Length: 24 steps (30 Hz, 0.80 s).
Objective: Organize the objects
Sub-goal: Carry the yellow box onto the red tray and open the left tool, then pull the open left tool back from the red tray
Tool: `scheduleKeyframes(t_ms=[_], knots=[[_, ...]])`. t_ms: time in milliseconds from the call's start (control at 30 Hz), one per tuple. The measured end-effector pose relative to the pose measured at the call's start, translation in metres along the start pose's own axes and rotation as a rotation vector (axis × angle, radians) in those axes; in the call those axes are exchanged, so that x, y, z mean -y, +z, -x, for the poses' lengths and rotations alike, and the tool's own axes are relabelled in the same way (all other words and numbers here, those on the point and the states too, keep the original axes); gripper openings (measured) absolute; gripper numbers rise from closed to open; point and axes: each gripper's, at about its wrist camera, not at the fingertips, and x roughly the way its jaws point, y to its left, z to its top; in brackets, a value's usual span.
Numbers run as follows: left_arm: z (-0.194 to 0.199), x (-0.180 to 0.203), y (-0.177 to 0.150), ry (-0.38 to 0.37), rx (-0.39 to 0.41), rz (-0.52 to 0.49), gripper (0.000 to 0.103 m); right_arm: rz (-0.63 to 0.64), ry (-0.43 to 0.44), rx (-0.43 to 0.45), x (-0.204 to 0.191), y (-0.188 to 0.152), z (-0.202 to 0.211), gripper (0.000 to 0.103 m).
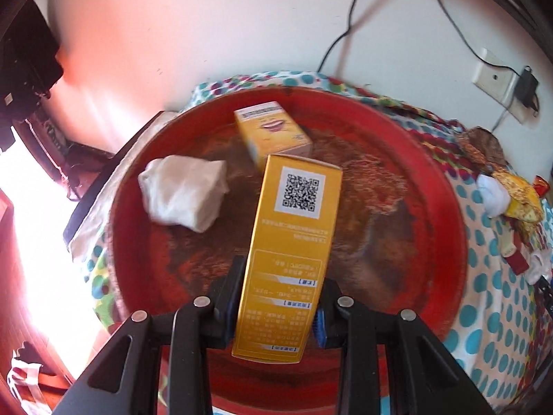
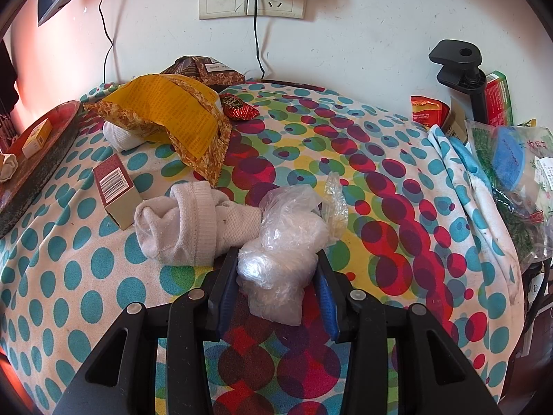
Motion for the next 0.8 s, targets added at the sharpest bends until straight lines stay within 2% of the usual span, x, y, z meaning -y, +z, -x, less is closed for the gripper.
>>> scheduleKeyframes(t_ms=[333,567,667,733,800], knots=[[-0.02,-0.038,-0.004,0.069,-0.046,0.058,0.032,0.002,-0.002,0.0,-0.001,0.0,0.0,0.039],[-0.019,-0.046,-0.006,0.083,-0.028,0.081,0.032,0.003,-0.004,0.0,0.0,0.0,0.0,0.039],[-0.014,-0.042,-0.009,0.118,-0.004,0.071,0.04,0.005,-0.006,0.0,0.001,0.001,0.0,0.039],[-0.007,-0.039,-0.012,0.128,0.03,0.058,0.042,0.004,-0.006,0.0,0.001,0.001,0.0,0.039],[0.002,-0.035,-0.016,0.131,0.063,0.048,0.054,0.002,-0.004,0.001,0.002,0.001,0.0,0.04]])
